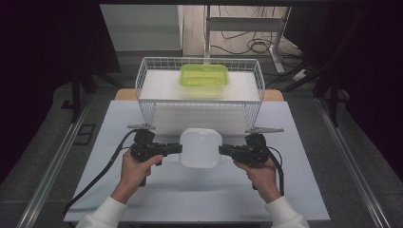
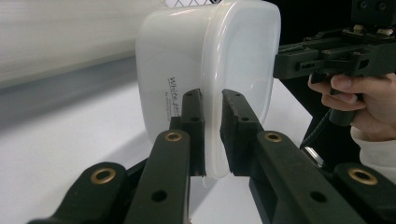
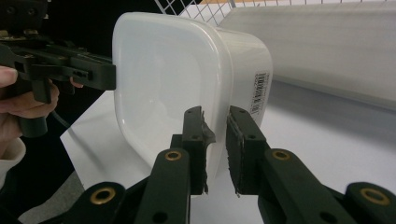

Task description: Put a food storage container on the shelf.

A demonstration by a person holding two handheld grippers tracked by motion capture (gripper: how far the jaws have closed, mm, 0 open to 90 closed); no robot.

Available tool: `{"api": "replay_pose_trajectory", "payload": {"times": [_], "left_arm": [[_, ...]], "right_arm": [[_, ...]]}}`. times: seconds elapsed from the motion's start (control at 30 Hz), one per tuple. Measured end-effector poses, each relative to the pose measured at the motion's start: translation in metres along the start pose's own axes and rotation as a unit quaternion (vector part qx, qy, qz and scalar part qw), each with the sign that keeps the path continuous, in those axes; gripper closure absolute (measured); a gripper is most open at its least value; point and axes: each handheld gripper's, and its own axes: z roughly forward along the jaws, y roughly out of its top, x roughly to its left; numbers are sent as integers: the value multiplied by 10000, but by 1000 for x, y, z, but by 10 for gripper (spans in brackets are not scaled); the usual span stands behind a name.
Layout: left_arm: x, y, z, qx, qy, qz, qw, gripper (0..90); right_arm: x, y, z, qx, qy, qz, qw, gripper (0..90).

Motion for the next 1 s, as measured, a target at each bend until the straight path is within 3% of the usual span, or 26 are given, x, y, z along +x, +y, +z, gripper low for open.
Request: {"api": "replay_pose_trajectory", "payload": {"times": [0.43,1.0], "left_arm": [[-8,12,-7,-155,13,147,9998,799],[-22,44,-28,-416,35,381,9984,798]], "right_arm": [[7,13,-10,-138,-25,-247,9996,773],[20,47,-24,-481,68,-454,9978,775]]}}
